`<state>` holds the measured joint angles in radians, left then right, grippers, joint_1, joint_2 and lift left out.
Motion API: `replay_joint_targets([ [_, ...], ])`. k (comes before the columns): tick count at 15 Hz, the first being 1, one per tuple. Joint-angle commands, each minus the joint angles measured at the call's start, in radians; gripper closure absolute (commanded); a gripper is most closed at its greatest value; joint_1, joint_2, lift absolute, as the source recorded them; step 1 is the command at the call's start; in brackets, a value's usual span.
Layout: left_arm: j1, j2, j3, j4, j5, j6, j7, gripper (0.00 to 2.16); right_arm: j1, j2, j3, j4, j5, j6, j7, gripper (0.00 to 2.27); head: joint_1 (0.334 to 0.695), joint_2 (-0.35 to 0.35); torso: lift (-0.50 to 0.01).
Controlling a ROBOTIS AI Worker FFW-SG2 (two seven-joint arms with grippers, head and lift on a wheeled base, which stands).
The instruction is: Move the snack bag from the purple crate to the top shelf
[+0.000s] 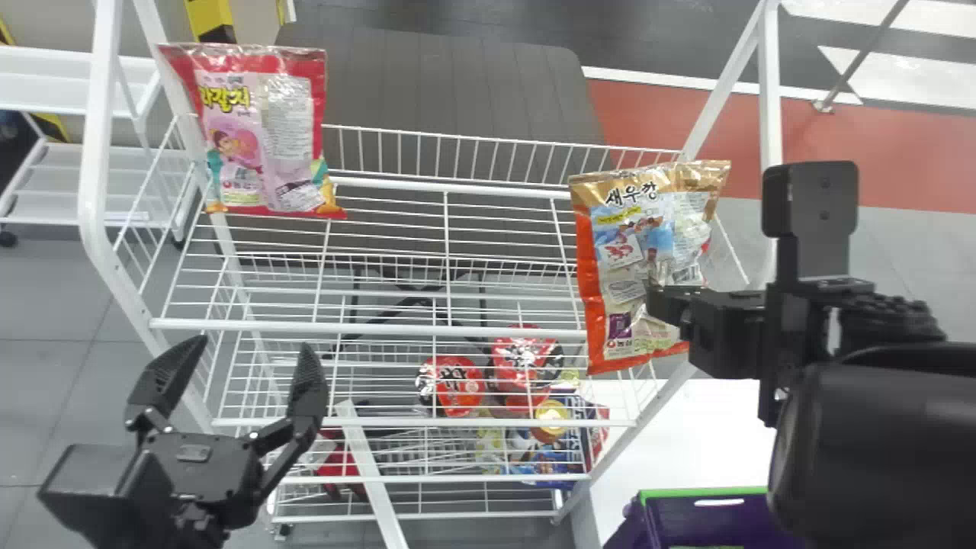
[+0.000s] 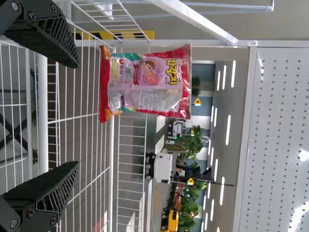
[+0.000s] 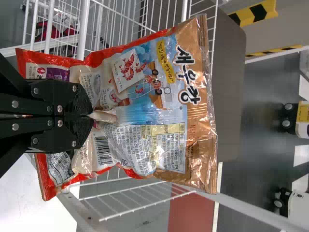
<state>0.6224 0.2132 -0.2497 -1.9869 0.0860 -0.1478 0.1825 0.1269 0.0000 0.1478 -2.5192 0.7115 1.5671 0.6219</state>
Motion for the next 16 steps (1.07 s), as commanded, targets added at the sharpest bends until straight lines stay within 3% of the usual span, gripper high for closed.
replay_joint_targets([
  [1,-0.007,0.000,-0.002,0.011,0.003,0.000,0.000,0.10,-0.026,0.001,0.067,0.060,-0.023,0.005,-0.062,2.13,0.695,-0.128,0.000],
  [6,-0.021,0.000,-0.011,0.027,0.003,0.006,-0.002,0.10,-0.076,0.001,0.145,0.169,-0.204,-0.153,-0.317,2.13,0.695,-0.073,0.000],
  [10,-0.033,0.002,-0.028,0.037,-0.002,0.015,0.000,0.10,-0.135,0.001,0.145,0.218,-0.325,-0.328,-0.392,2.13,0.695,-0.022,0.000],
  [16,-0.043,0.005,-0.028,0.046,-0.003,0.040,0.000,0.10,-0.133,0.001,0.099,0.407,-0.629,-0.736,-0.449,2.13,0.695,0.049,0.000],
])
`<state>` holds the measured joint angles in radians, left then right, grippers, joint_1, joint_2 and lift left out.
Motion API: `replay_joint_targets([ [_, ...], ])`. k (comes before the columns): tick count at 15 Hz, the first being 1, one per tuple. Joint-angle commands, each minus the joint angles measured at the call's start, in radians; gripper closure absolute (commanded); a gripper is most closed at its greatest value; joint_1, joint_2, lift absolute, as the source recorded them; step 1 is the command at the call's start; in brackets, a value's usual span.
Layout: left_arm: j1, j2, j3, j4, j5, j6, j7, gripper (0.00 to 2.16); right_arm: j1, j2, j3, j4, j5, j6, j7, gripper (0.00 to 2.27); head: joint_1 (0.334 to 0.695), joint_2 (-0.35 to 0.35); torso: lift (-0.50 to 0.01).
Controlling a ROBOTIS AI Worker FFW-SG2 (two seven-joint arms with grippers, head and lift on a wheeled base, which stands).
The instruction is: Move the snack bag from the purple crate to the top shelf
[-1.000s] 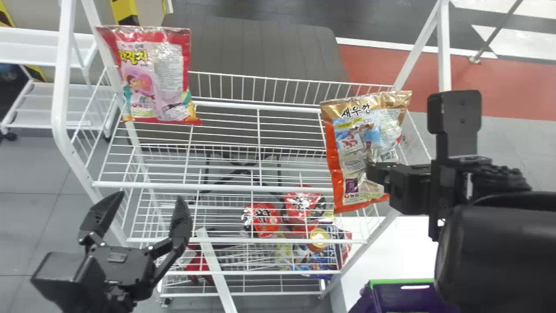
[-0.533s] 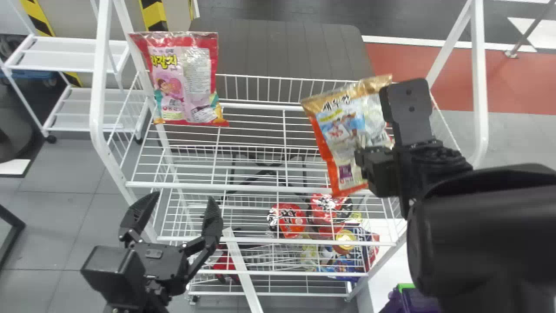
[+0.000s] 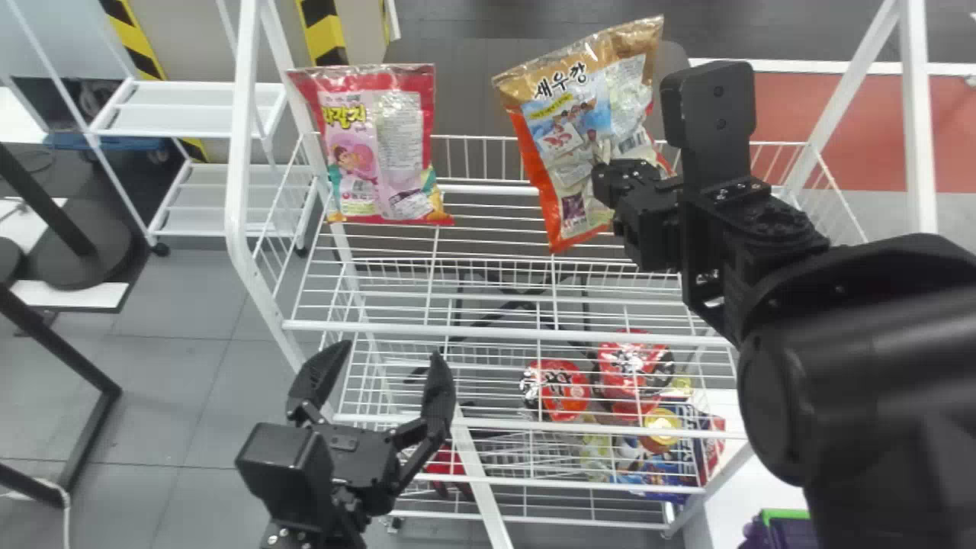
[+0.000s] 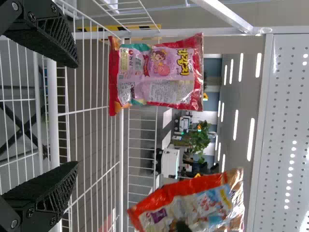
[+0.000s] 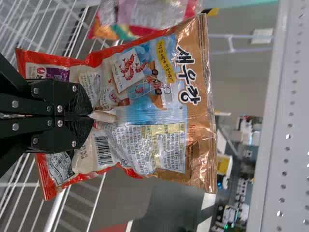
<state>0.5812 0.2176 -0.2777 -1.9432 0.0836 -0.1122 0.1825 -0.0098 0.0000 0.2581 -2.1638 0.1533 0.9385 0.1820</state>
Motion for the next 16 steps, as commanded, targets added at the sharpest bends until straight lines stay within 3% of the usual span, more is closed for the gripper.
replay_joint_targets([
  [1,-0.003,-0.001,0.000,0.006,-0.001,0.004,0.000,0.10,0.007,0.001,-0.011,0.081,-0.100,-0.172,-0.018,2.13,0.695,0.061,0.000],
  [5,-0.011,-0.003,-0.002,0.023,0.001,0.001,0.000,0.10,0.044,0.001,-0.011,0.194,-0.231,-0.427,-0.073,2.13,0.695,0.099,0.000],
  [16,-0.020,-0.001,-0.011,0.038,0.001,-0.005,0.003,0.10,0.013,0.001,0.078,0.555,-0.322,-0.979,-0.236,2.13,0.695,0.112,0.000],
])
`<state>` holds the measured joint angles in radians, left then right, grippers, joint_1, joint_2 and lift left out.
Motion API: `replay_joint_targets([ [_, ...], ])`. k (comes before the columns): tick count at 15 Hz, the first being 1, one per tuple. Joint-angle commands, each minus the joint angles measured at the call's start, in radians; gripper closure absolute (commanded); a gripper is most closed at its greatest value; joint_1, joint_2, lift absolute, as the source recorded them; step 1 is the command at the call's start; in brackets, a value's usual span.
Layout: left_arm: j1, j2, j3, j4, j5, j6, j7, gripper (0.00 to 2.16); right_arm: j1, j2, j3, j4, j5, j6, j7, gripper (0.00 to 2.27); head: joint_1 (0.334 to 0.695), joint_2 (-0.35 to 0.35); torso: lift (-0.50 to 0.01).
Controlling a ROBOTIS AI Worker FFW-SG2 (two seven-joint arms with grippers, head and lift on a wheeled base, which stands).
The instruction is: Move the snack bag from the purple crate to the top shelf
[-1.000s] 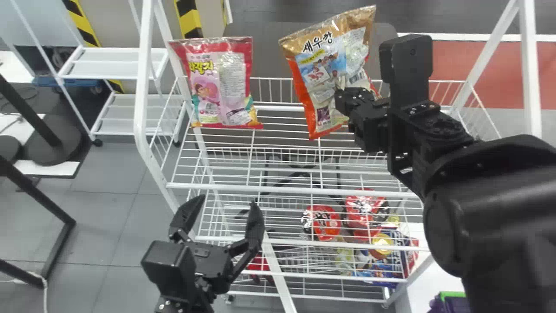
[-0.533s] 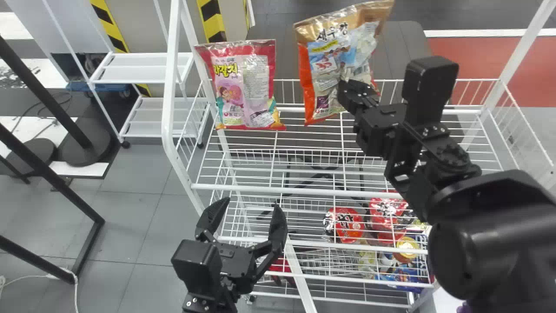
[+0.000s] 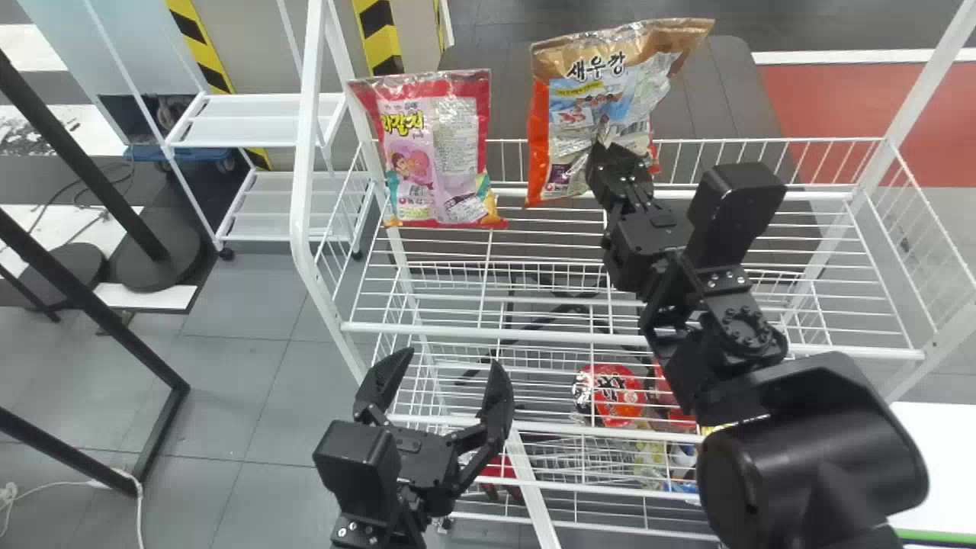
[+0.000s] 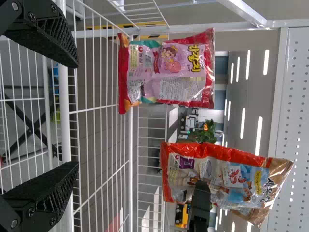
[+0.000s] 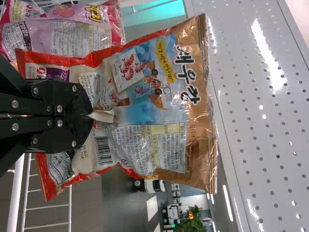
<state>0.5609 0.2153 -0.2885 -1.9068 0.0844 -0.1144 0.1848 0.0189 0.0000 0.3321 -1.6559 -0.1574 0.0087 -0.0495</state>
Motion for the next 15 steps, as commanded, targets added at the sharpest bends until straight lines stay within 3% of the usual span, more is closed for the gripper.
replay_joint_targets([
  [1,0.001,0.001,-0.001,0.003,0.000,-0.003,0.002,0.10,-0.031,0.001,0.004,0.082,-0.036,-0.074,-0.006,2.13,0.695,0.112,0.000],
  [15,0.001,0.004,-0.006,0.017,0.002,-0.021,0.002,0.10,-0.197,0.001,0.022,0.438,-0.140,-0.227,-0.016,2.13,0.695,0.079,0.000],
])
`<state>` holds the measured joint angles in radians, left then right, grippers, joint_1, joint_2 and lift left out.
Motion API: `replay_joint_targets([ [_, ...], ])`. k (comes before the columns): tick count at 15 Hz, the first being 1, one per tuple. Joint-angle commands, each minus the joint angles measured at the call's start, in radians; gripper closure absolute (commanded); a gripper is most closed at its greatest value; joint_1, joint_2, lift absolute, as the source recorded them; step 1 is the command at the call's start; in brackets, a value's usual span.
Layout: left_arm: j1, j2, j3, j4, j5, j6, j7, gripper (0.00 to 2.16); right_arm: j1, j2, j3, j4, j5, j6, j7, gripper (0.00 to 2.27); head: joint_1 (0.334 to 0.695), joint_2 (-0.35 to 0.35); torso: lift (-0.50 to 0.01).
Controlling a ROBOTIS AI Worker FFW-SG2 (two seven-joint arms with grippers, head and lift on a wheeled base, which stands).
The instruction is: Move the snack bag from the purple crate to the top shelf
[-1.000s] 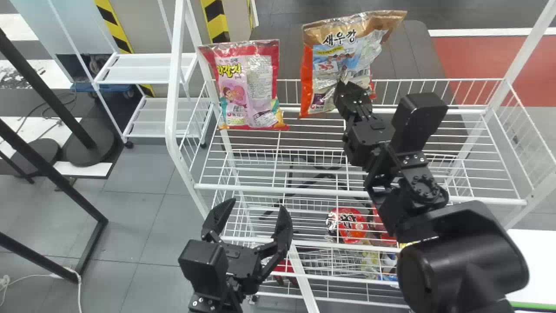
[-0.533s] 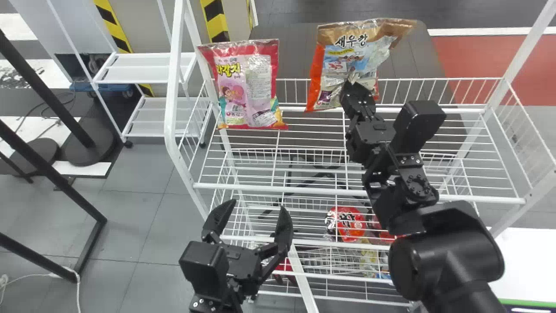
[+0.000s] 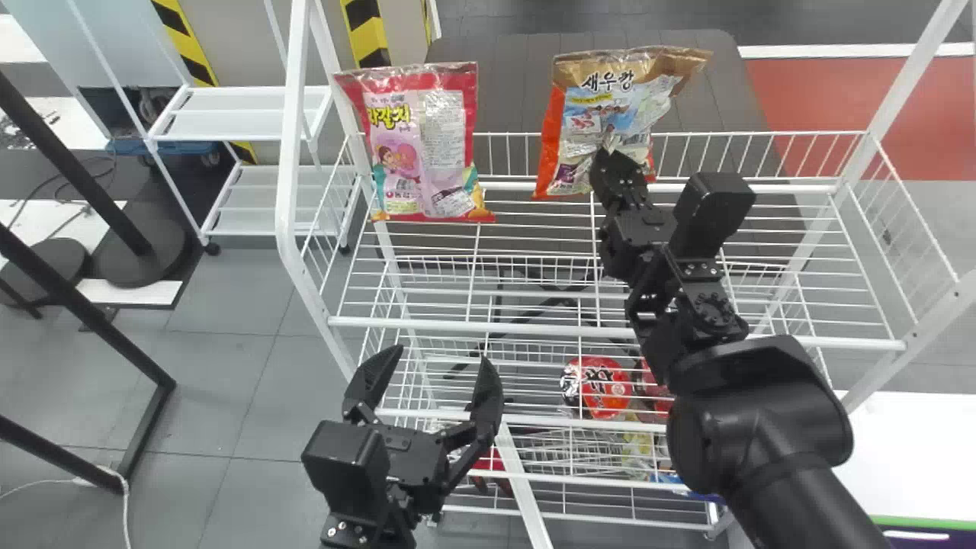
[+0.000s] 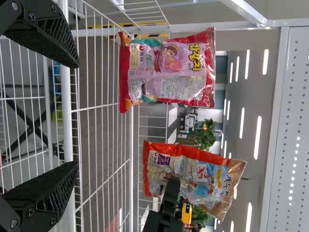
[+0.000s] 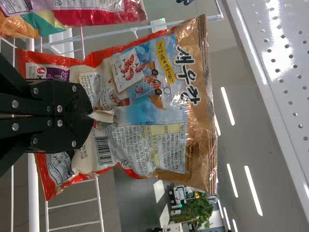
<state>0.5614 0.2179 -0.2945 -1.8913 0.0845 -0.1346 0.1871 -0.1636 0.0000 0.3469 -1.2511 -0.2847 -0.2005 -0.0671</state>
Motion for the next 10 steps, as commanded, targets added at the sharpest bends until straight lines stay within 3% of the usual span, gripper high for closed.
replay_joint_targets([
  [1,0.000,0.001,0.000,0.003,0.001,-0.004,0.000,0.10,-0.020,0.001,0.012,0.055,-0.021,-0.024,0.003,2.13,0.695,0.080,0.000],
  [10,-0.006,0.004,-0.002,0.011,0.006,-0.019,0.000,0.10,-0.040,0.001,0.076,0.099,-0.116,-0.043,0.020,2.13,0.695,0.100,0.000],
])
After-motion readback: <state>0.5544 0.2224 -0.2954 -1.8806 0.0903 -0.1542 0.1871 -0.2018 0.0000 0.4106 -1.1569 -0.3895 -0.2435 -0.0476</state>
